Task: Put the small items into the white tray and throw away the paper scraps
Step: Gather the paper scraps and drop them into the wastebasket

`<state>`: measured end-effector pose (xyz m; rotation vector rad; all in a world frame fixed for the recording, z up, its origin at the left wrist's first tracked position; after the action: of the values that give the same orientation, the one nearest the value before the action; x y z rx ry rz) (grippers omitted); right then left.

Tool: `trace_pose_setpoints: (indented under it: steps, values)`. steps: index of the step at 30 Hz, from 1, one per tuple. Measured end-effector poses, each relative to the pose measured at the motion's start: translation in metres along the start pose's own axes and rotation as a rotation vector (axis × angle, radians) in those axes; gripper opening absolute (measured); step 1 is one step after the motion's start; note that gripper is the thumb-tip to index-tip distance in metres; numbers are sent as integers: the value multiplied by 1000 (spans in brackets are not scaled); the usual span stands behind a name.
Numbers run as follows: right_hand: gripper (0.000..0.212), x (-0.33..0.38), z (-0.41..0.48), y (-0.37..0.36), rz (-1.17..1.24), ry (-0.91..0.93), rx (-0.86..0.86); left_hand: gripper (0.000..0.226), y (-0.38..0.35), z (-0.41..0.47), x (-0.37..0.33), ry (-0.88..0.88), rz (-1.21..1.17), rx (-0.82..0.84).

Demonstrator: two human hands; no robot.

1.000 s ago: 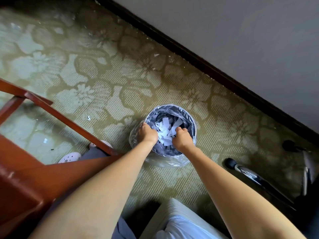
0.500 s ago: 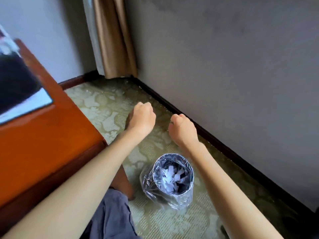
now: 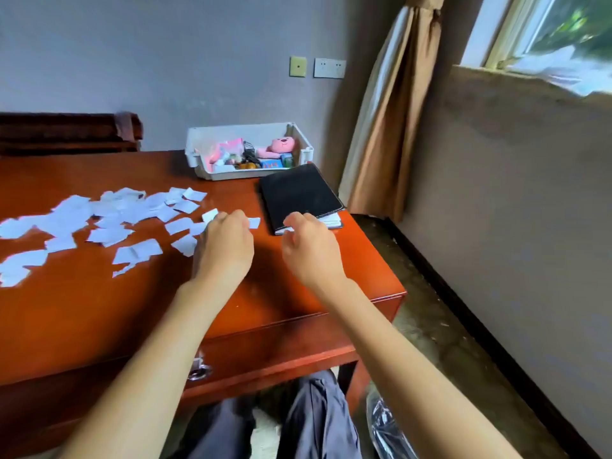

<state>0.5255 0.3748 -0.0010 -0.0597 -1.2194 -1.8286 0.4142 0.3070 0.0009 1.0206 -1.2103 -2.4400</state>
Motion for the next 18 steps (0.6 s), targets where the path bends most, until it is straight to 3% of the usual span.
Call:
trace_pose_setpoints:
  steps: [3, 7, 11, 14, 18]
  values:
    - [31, 38, -2, -56, 61, 41, 118, 34, 11, 4, 61, 90, 70, 15]
    - [75, 56, 3, -119, -74, 60, 334, 48, 19, 12, 123, 164, 269, 52]
    - [97, 54, 15, -152, -209, 17, 470, 58, 15, 23, 174, 213, 368, 141]
    - [98, 47, 20, -167, -240, -24, 522, 67, 14, 34, 204, 238, 445, 168]
    - [76, 58, 23, -174, -254, 103, 481, 88, 17, 40, 240, 368, 453, 212]
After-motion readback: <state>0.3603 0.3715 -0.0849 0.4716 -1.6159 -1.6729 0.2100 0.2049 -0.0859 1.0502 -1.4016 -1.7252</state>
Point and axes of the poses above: each hand's wrist, its own z-axis towards the middle knuckle, its own y-axis out of the back of the hand, x = y × z, the point moved 10 cm from there along z, towards the middle knuckle, and after that the axes turned 10 degrees about -x, right-handed, at the moved point
